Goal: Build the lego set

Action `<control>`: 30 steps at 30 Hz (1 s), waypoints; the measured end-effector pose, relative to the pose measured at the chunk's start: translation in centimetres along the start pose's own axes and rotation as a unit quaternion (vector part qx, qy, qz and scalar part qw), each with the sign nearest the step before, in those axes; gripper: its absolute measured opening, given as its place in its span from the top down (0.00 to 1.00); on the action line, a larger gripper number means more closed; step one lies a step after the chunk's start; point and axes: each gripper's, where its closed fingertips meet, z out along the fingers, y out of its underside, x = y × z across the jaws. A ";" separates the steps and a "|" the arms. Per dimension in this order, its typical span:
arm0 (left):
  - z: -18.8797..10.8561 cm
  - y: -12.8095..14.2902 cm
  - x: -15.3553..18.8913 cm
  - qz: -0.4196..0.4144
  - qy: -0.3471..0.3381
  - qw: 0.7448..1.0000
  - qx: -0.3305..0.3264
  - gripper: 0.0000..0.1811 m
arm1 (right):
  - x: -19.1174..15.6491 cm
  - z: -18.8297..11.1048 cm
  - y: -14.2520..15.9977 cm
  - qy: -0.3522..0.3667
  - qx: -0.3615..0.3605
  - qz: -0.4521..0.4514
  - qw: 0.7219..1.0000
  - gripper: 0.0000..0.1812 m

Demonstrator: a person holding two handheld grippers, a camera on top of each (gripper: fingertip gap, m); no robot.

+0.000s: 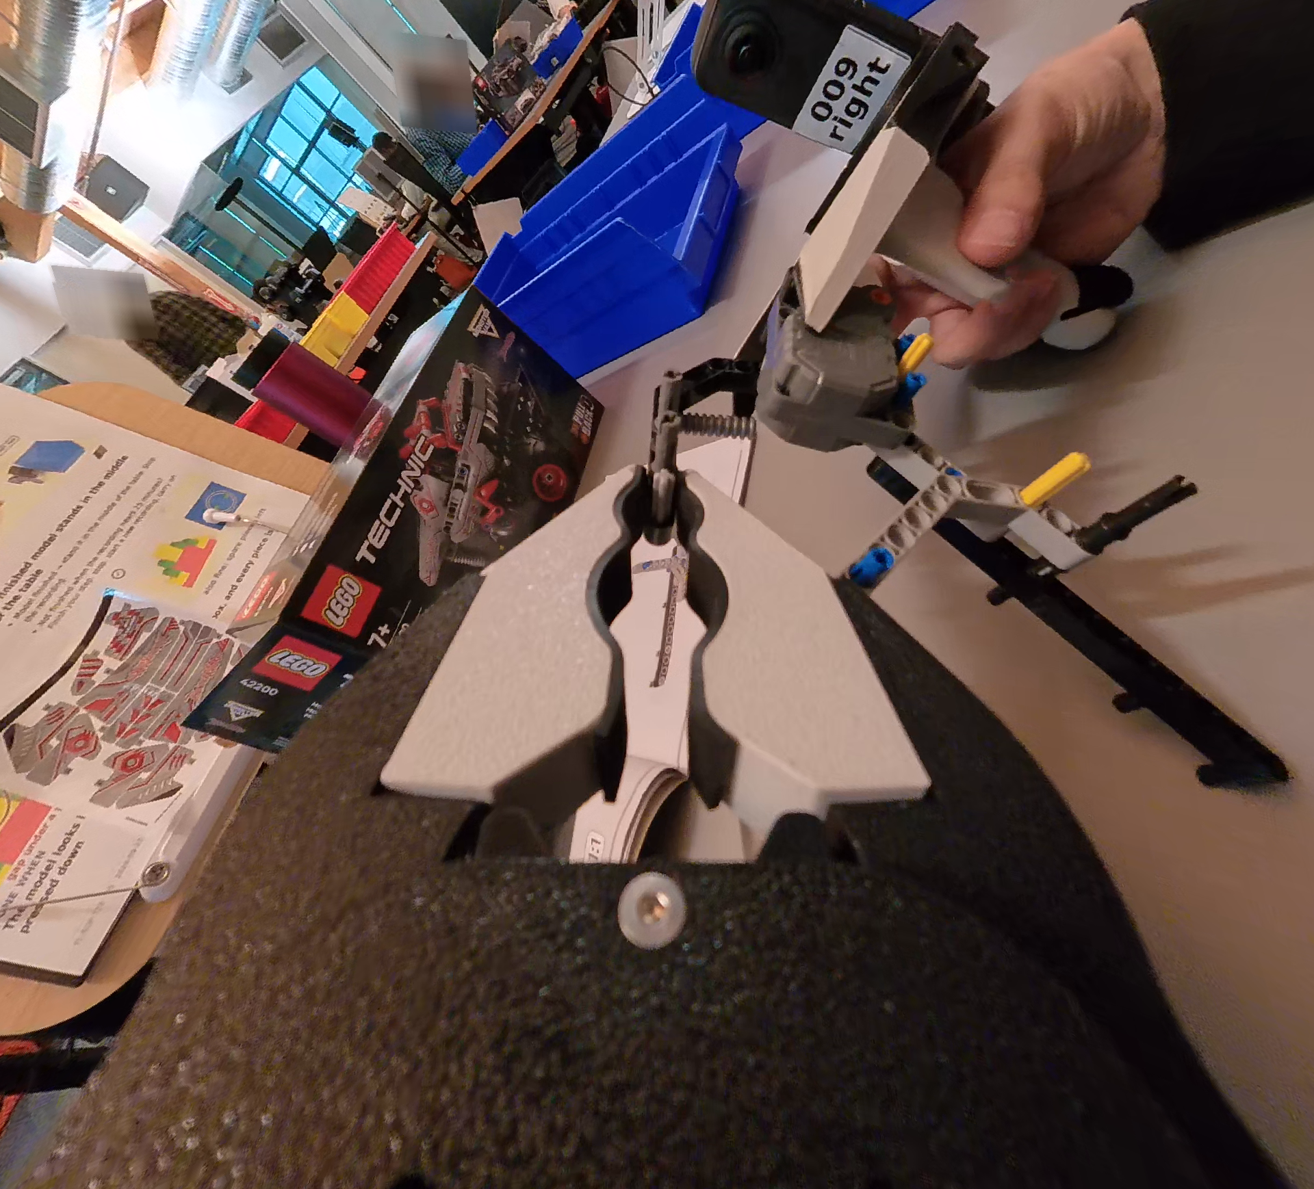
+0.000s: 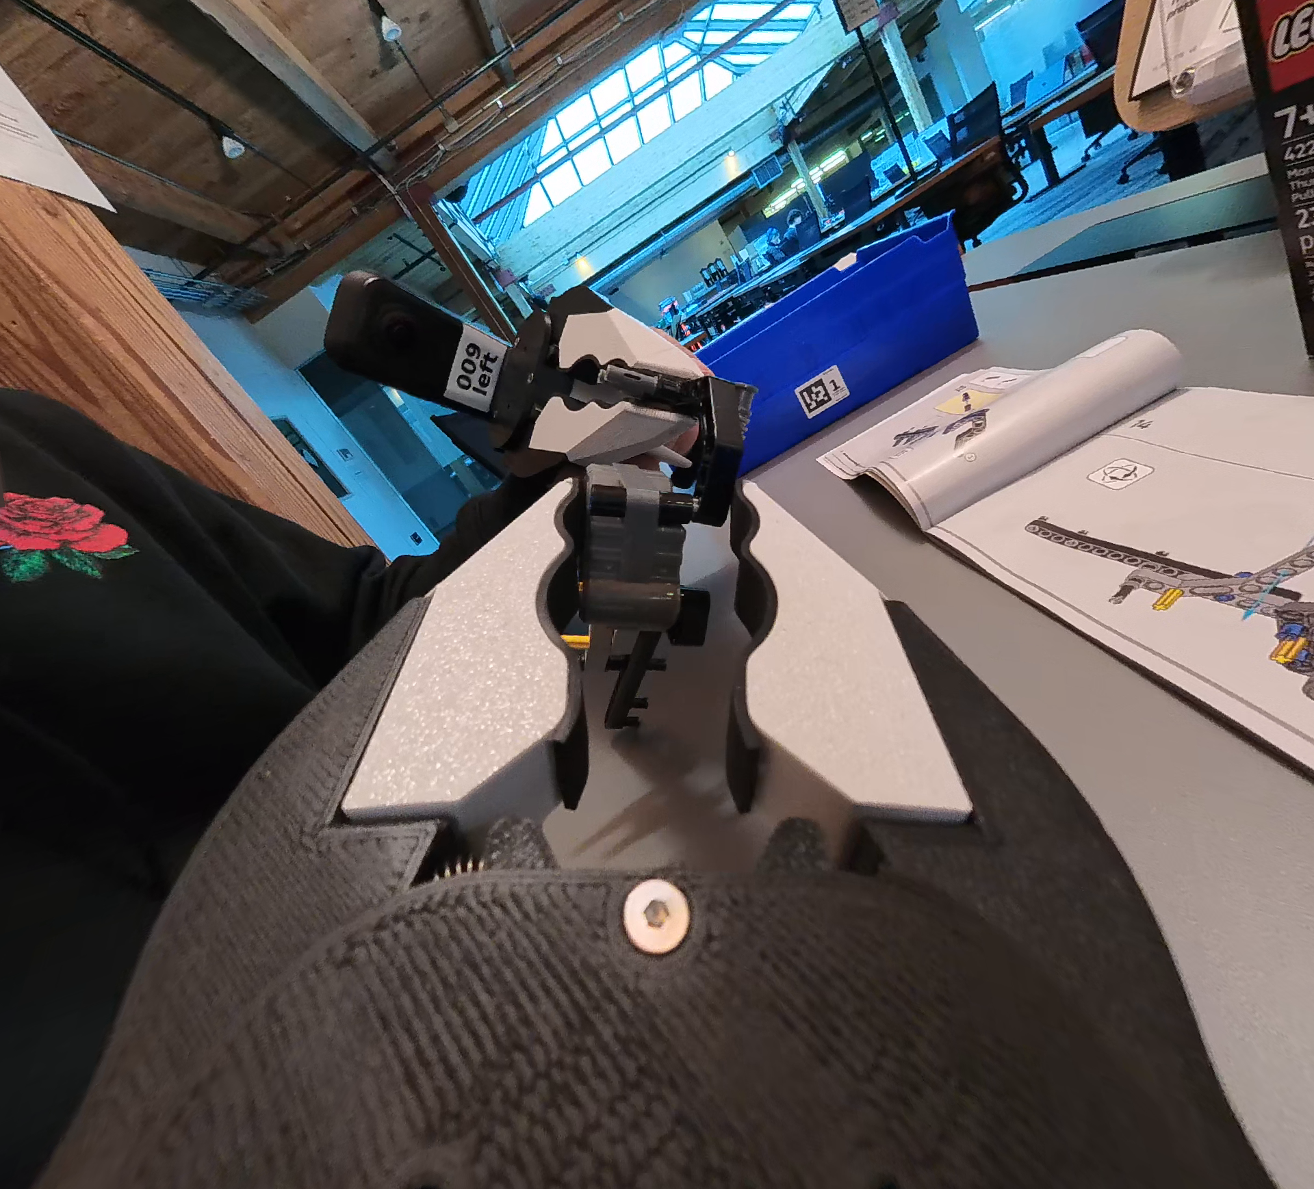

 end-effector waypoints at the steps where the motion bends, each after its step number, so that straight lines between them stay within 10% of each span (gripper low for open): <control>1: 0.0 0.0 0.0 0.001 0.000 1.000 -0.001 0.97 | 0.0 0.0 0.0 -0.001 0.000 0.001 1.000 0.79; 30: 0.6 -0.3 0.3 0.015 -0.001 1.000 -0.014 0.97 | 0.9 -0.8 -1.5 0.010 0.060 0.022 0.998 0.88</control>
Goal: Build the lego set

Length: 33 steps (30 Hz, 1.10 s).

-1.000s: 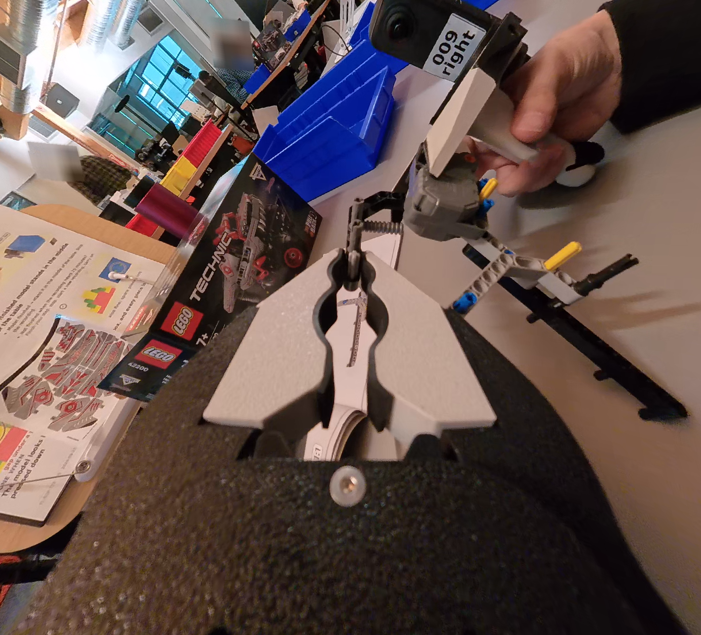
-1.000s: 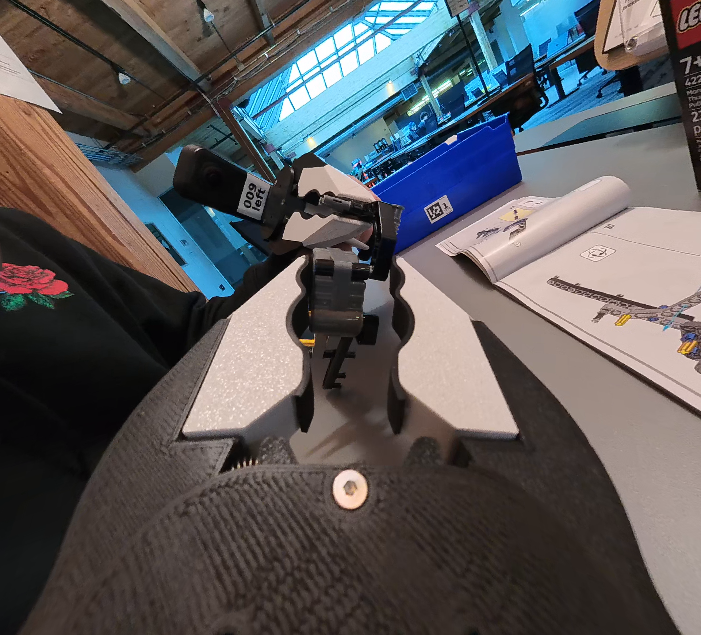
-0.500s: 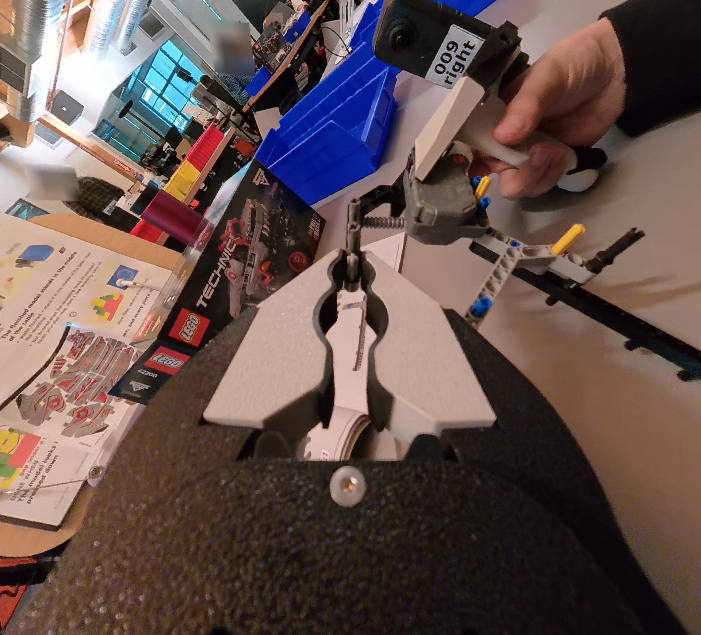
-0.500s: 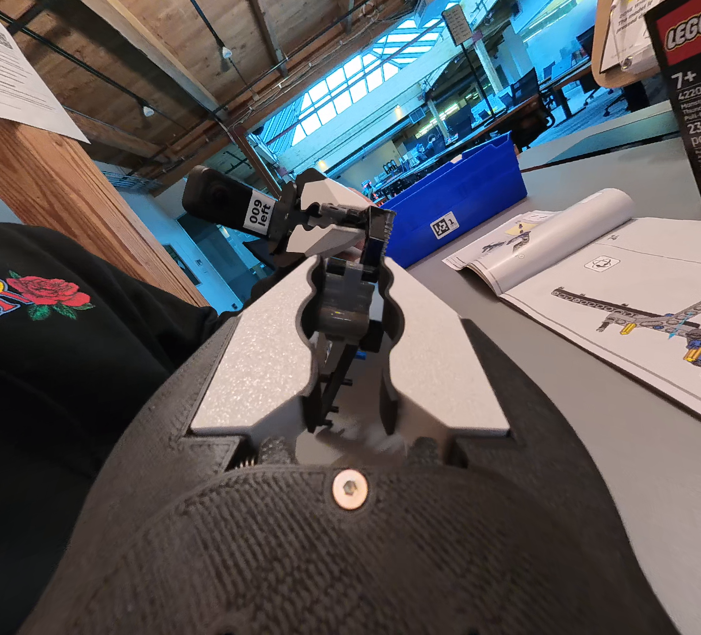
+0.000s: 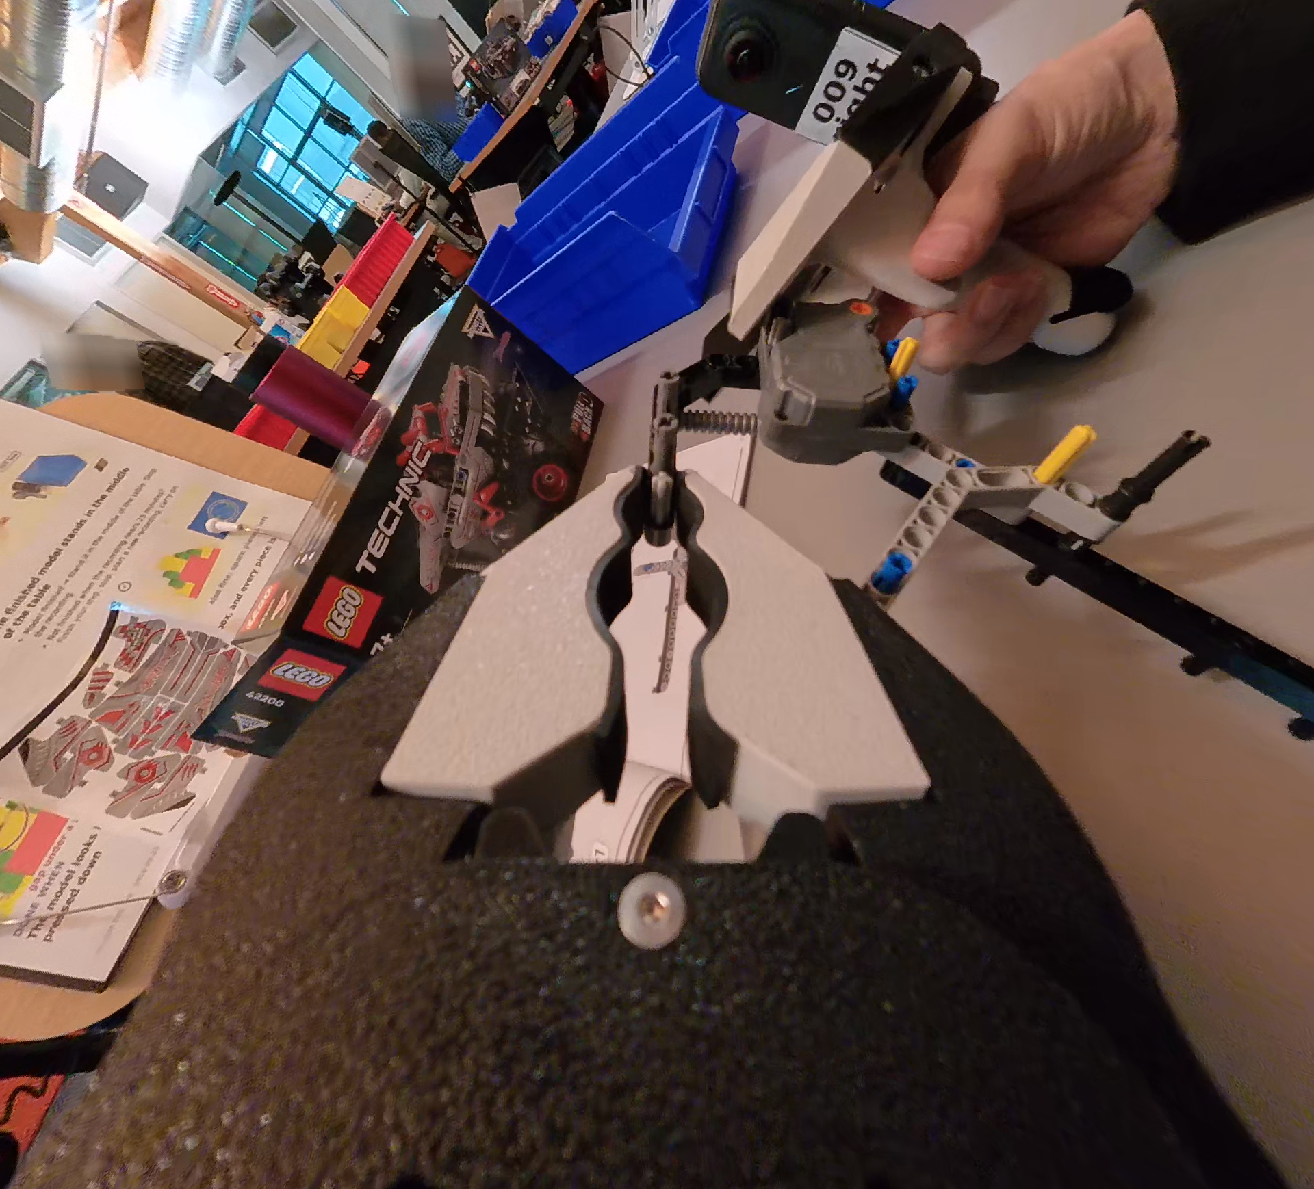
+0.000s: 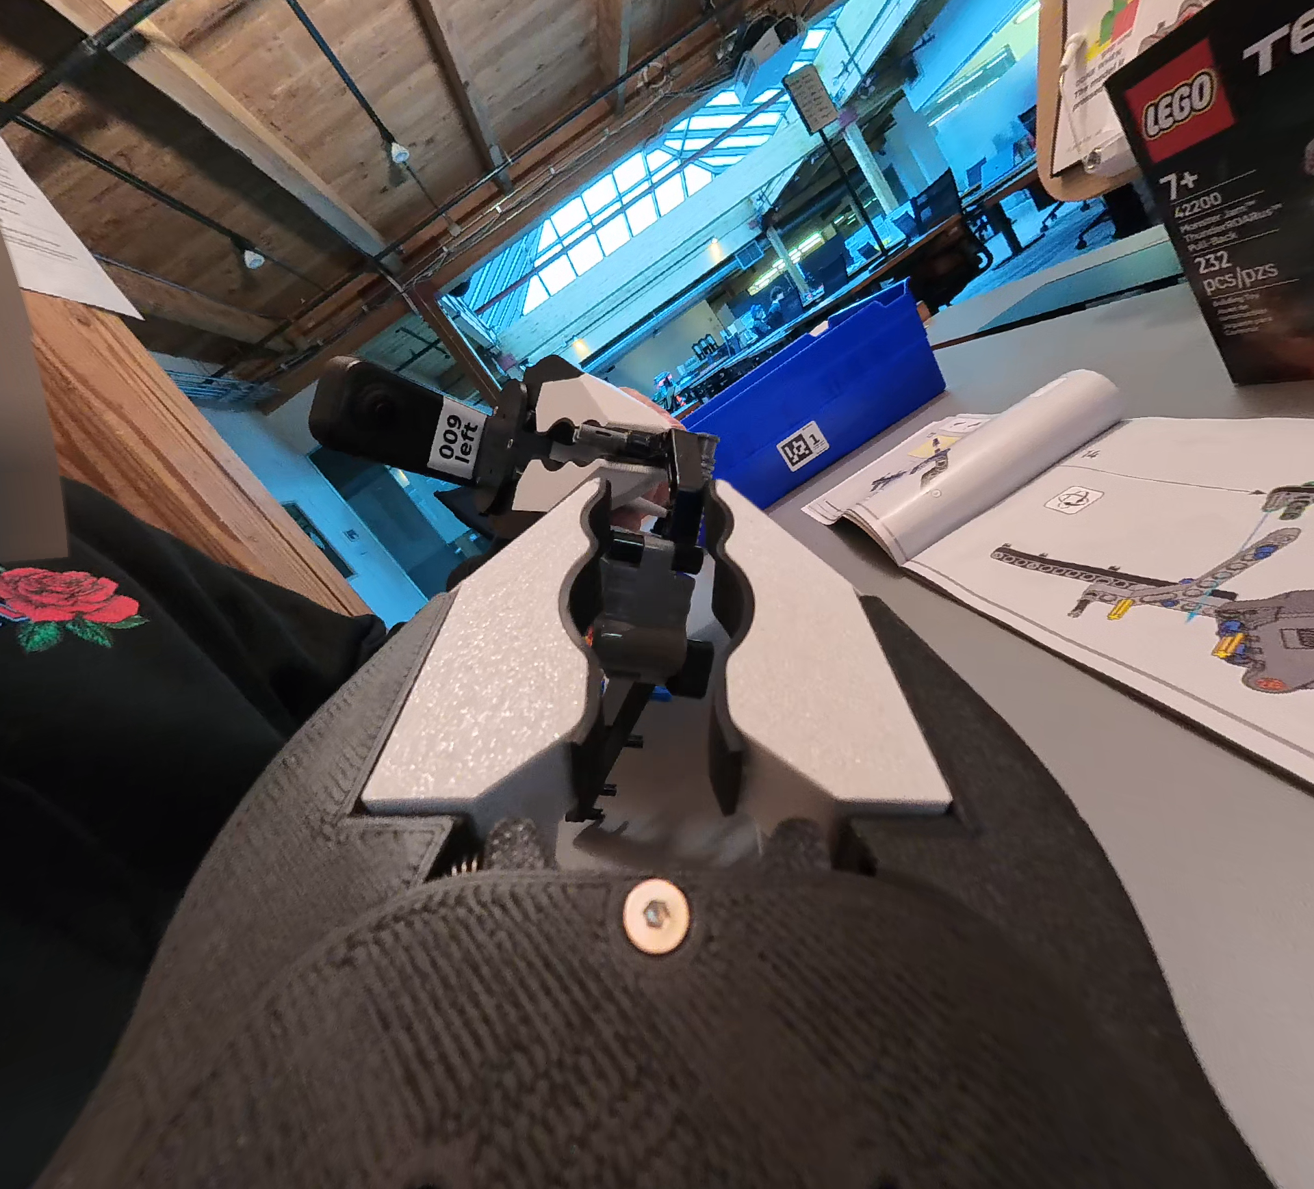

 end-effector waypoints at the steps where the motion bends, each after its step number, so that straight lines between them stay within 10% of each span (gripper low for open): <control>1: 0.0 0.0 0.0 -0.002 0.001 1.000 0.000 0.97 | 0.0 0.0 0.0 0.000 0.000 0.000 1.000 0.87; 33: 0.8 2.2 1.9 -0.023 0.043 0.998 -0.028 0.97 | 1.2 -2.9 1.7 0.069 -0.109 -0.008 0.992 0.61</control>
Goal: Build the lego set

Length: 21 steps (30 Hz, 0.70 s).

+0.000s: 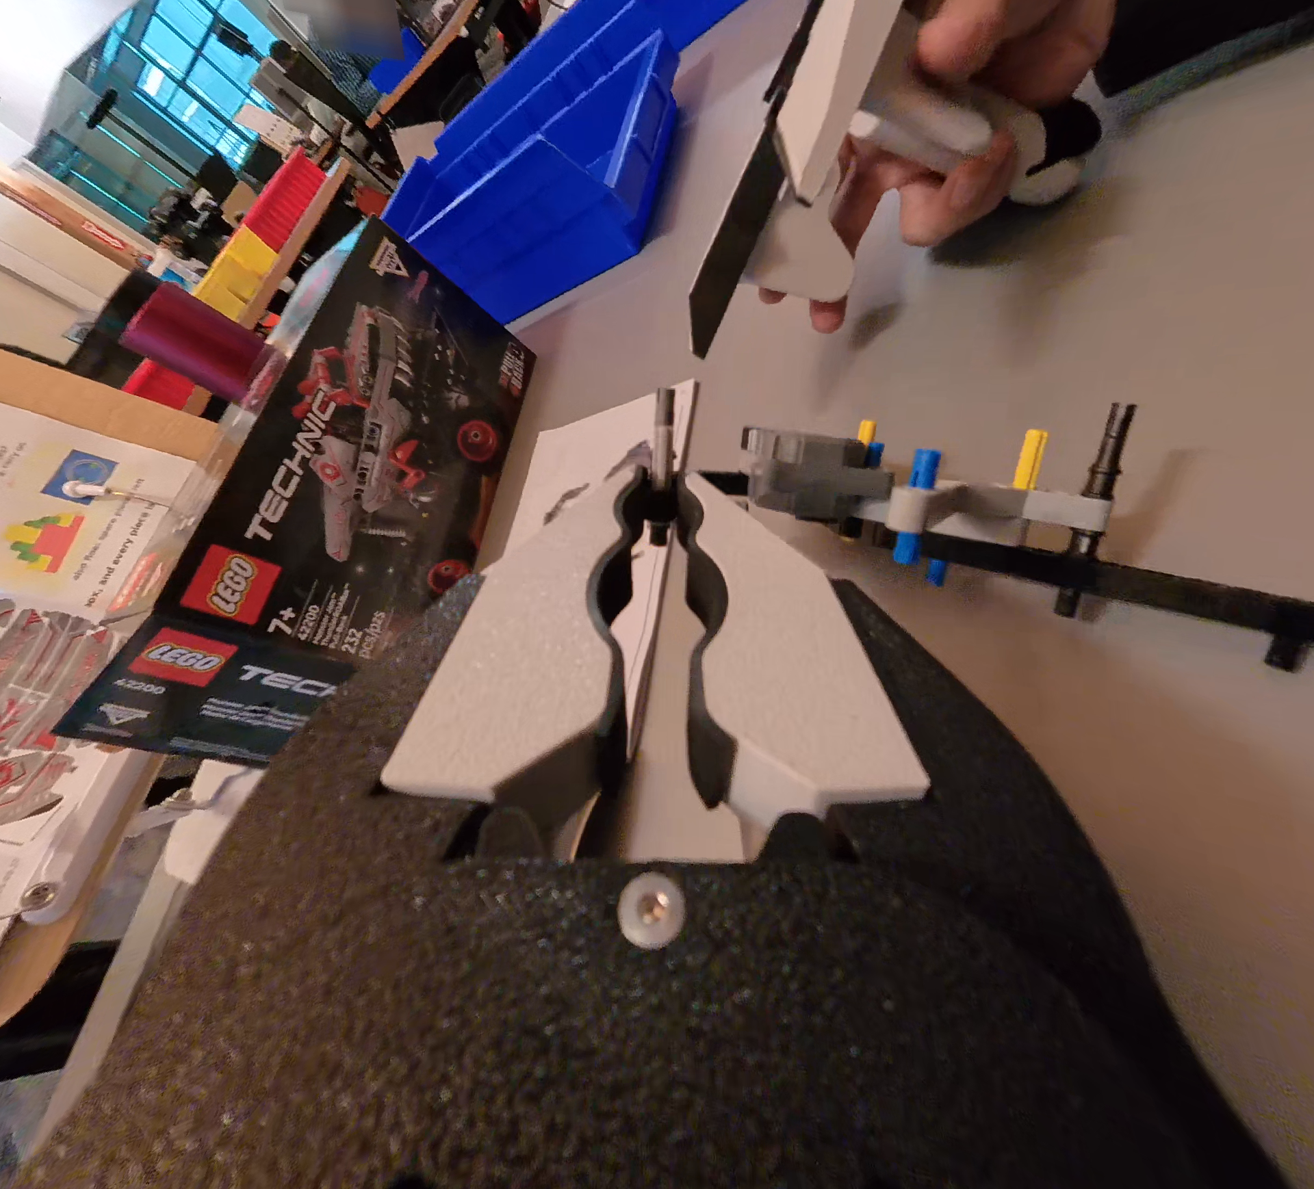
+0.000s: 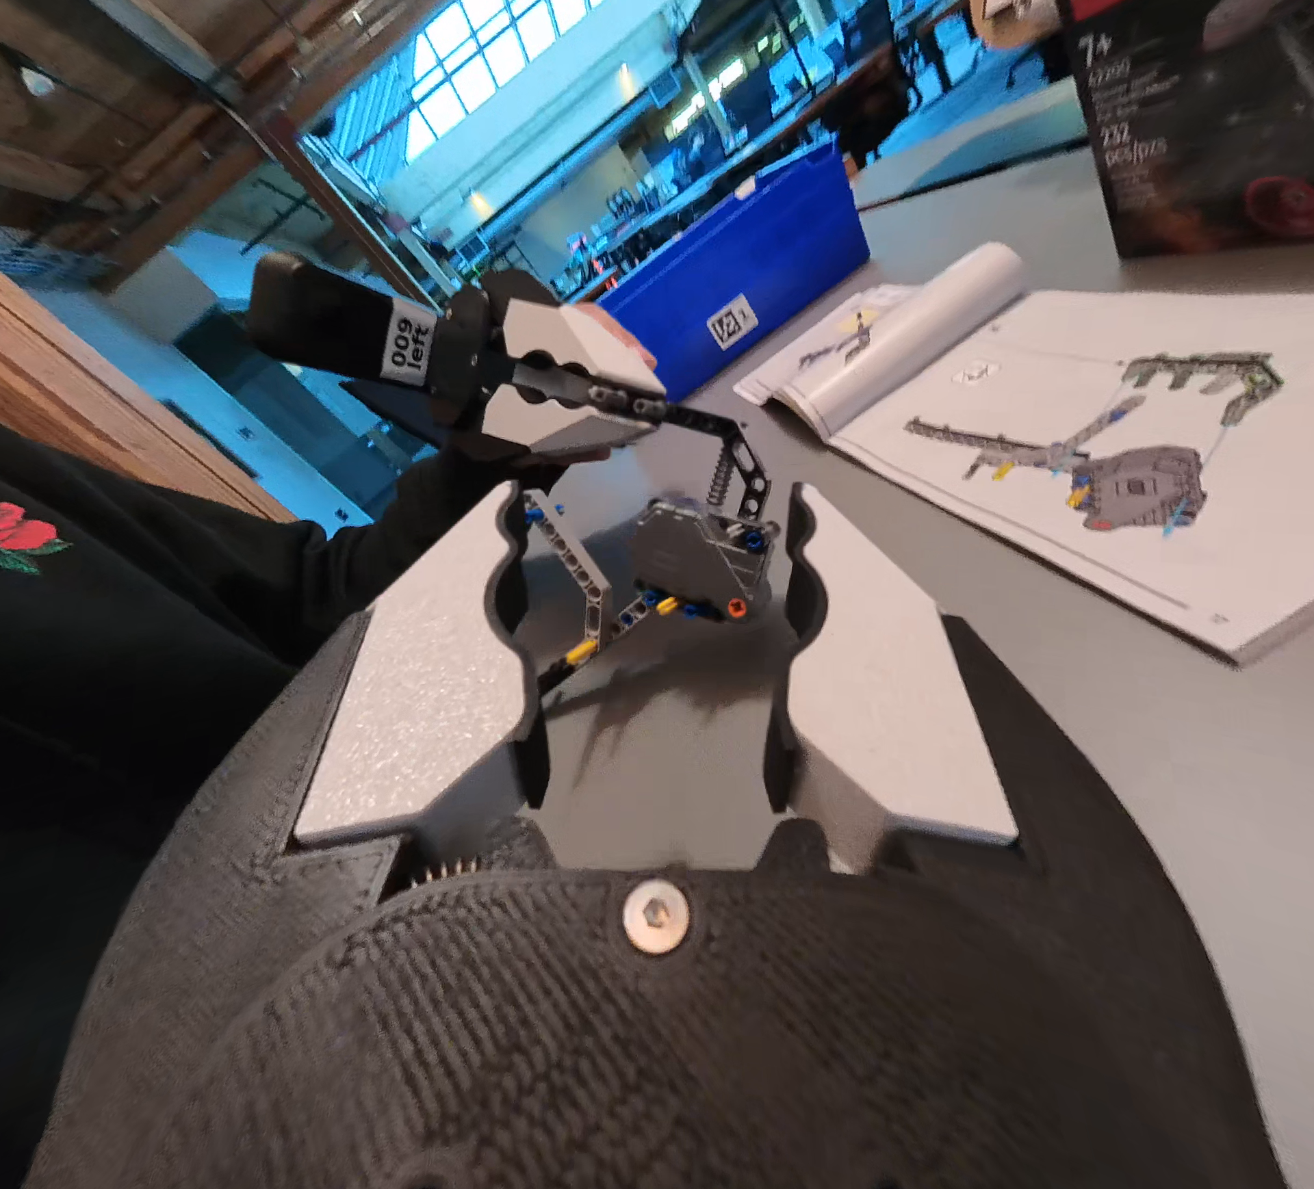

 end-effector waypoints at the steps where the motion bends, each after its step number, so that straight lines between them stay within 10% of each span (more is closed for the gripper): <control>1: 0.2 0.2 0.2 -0.003 0.007 1.000 -0.004 0.97 | 0.1 -0.2 0.3 0.002 -0.010 0.006 1.000 0.60; 21: -3.2 5.7 1.1 -0.100 -0.008 0.993 -0.062 0.97 | 1.9 4.1 5.2 0.081 -0.177 -0.019 0.981 0.79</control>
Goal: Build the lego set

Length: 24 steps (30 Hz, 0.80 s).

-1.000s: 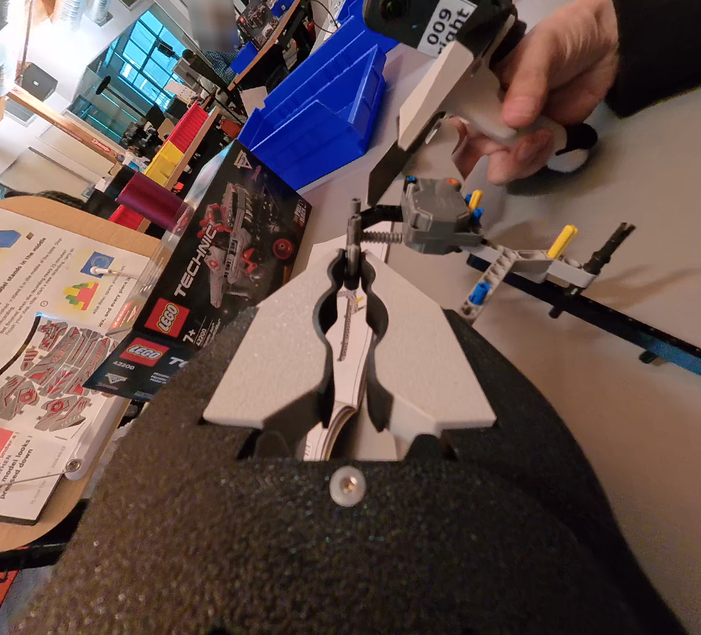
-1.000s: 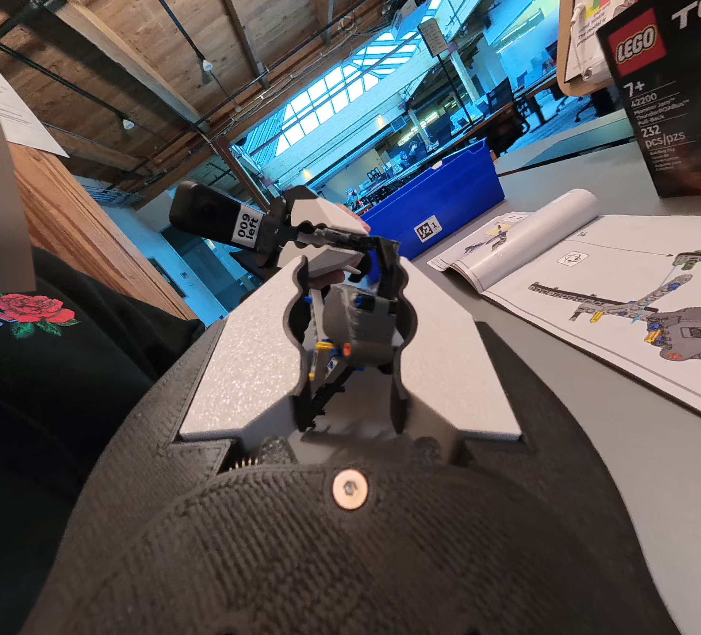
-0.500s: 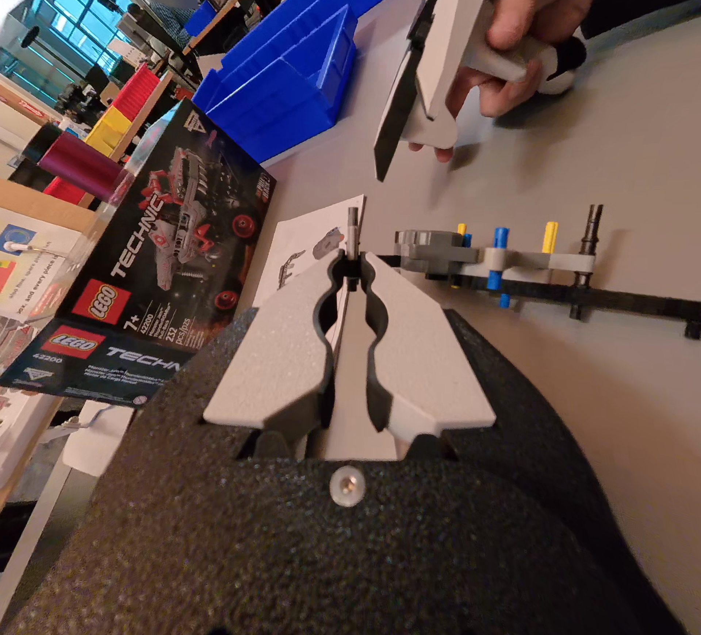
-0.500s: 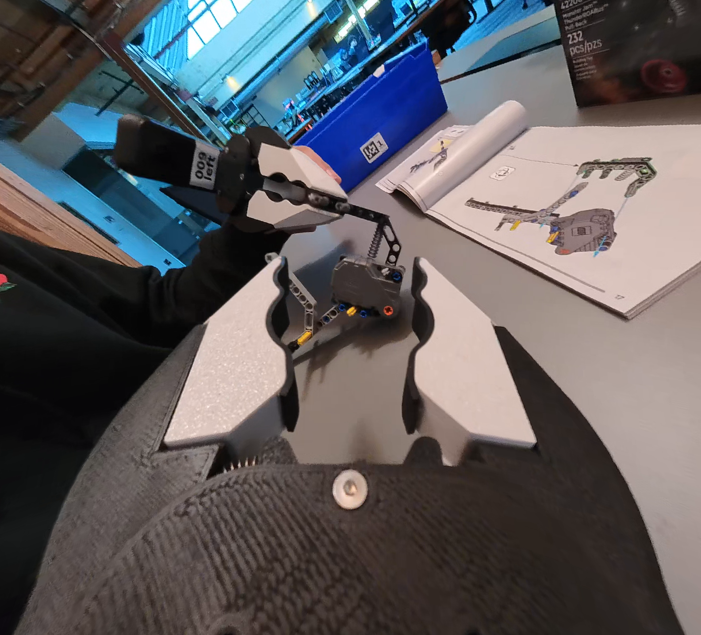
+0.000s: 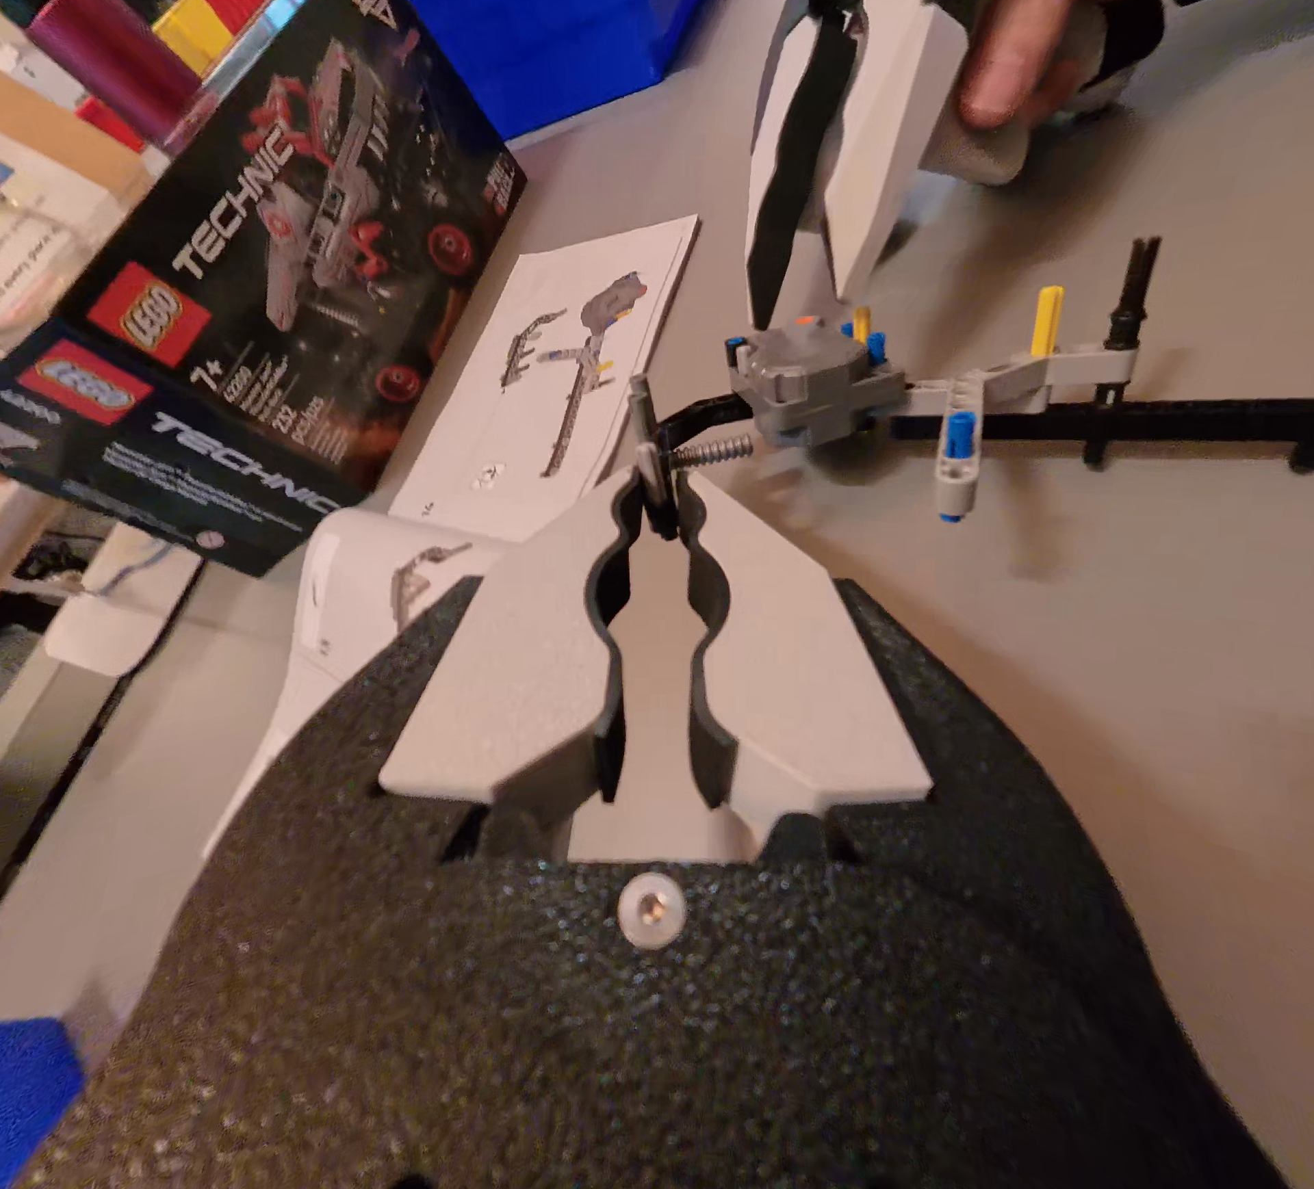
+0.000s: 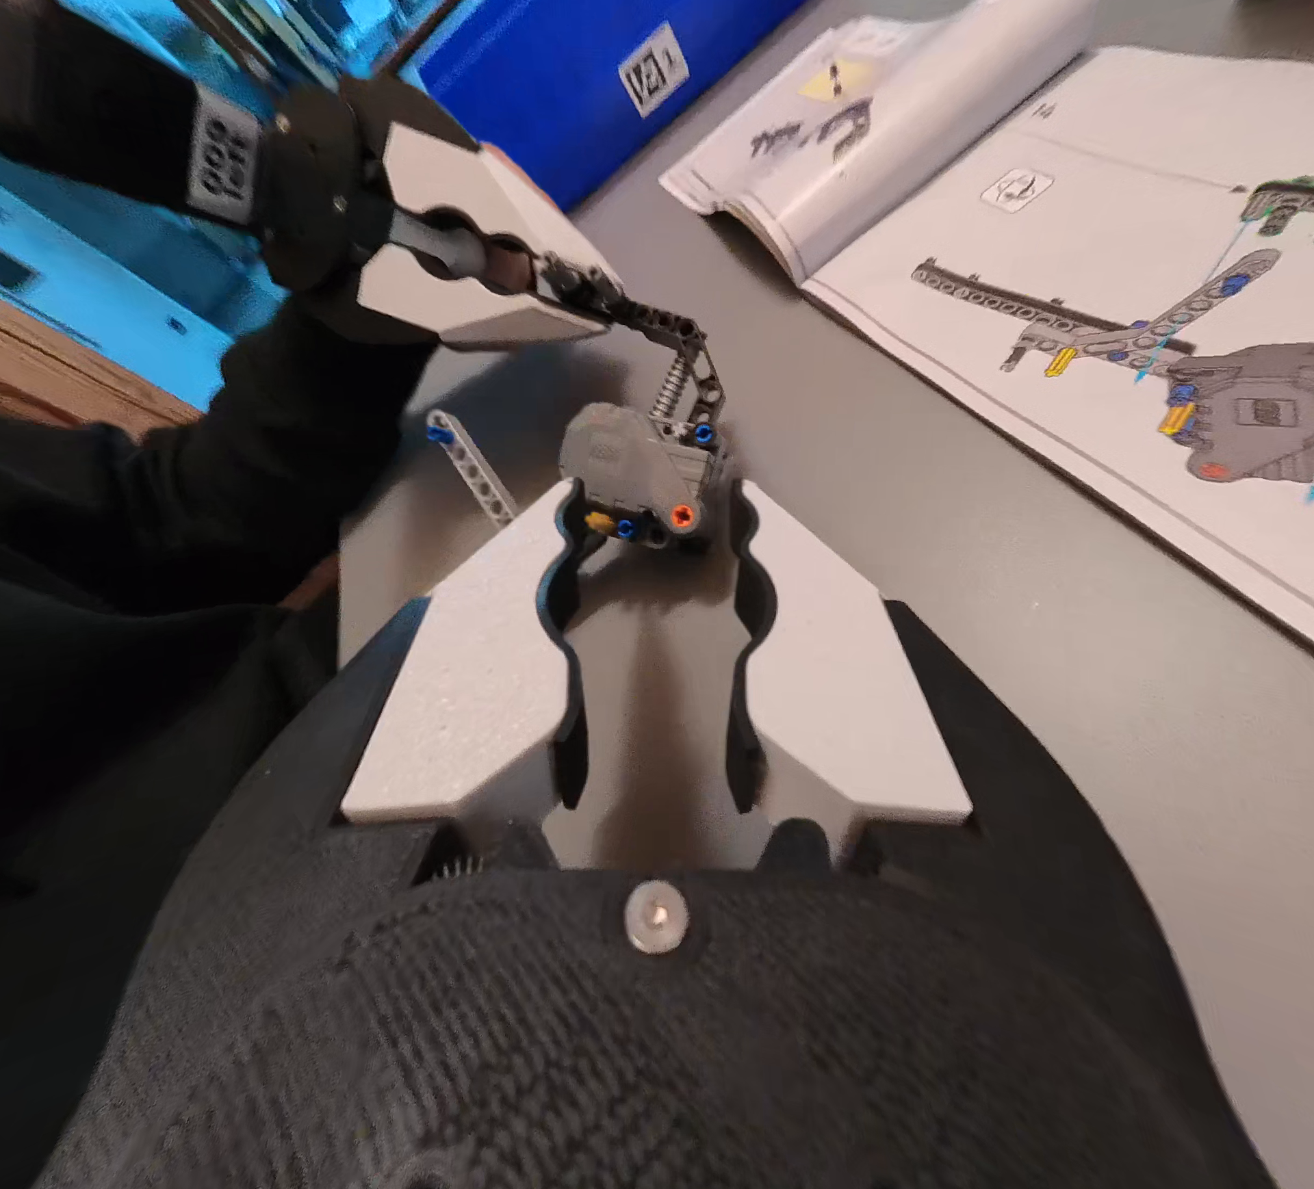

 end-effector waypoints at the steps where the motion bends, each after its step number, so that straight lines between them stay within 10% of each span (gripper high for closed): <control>1: -0.2 0.3 0.2 -0.012 -0.001 1.000 0.001 0.96 | 0.1 0.4 0.3 0.011 -0.017 -0.013 1.000 0.77; 24: -2.9 4.1 7.1 -0.042 0.112 0.988 -0.095 0.88 | -0.6 3.4 0.6 0.074 -0.085 -0.088 0.990 0.80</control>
